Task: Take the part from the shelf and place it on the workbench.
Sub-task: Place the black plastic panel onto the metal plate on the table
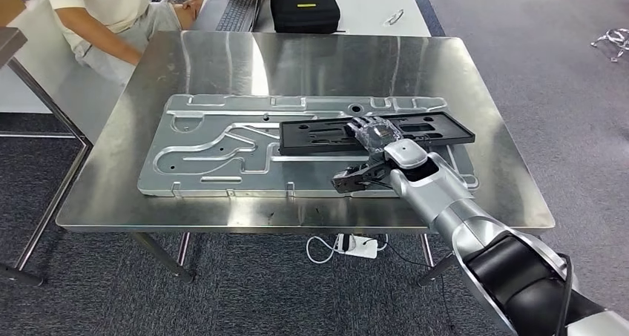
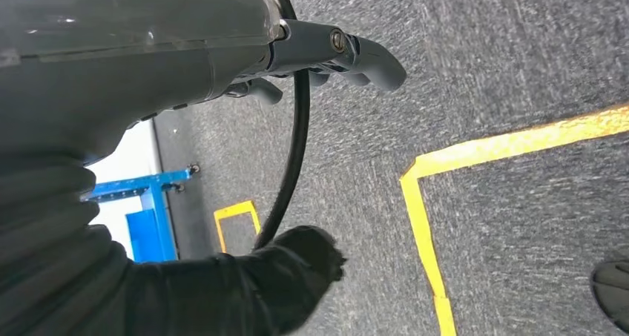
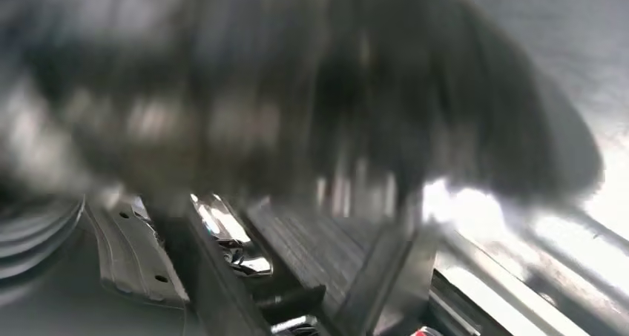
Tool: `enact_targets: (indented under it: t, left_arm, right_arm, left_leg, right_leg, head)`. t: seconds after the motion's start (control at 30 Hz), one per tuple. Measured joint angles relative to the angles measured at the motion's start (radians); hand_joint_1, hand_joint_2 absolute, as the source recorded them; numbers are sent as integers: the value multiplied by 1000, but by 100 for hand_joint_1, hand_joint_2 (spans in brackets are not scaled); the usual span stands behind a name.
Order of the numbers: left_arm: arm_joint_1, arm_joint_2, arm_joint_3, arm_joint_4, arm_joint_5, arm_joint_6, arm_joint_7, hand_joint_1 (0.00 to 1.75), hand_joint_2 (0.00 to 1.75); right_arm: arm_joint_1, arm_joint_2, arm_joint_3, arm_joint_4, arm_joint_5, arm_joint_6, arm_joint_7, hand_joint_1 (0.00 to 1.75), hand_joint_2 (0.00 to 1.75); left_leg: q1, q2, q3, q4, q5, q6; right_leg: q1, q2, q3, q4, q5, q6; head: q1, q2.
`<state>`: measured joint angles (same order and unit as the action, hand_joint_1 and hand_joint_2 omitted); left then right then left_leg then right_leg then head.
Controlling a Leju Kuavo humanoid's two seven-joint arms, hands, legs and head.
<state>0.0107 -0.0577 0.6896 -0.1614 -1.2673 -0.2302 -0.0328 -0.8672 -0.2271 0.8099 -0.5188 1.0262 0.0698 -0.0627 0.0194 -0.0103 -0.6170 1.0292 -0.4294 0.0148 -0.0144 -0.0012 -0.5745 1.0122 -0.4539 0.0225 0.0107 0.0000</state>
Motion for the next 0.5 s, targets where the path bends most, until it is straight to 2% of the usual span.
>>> enact_targets:
  t: [0.23,0.33,0.4,0.5]
  left_arm:
    - [0,2,21,0,10,0,2,0,0]
    - [0,1,32,0,10,6,27,0,0]
    - [0,0,41,0,10,14,49,0,0]
    - [0,-3,49,0,7,32,69,0,0]
  right_arm:
    - [3,3,0,-58,-8,-57,13,0,0]
    - [36,3,-5,-167,47,-123,71,0,0]
    - [67,2,-12,-281,92,-166,114,0,0]
    - [134,0,-22,-447,150,-209,136,0,0]
  left_leg:
    - [1,2,1,0,-1,-1]
    - [1,4,10,-15,6,11]
    - [7,11,23,-39,20,18]
    - [11,18,27,-48,24,19]
  right_leg:
    - [1,1,-2,4,-3,-4]
    - [-3,1,3,-2,-3,6]
    - [-4,2,-12,38,-38,10]
    - [-11,2,-86,213,-131,15]
  head:
    - [0,0]
    - [0,0]
    - [0,0]
    - [0,0]
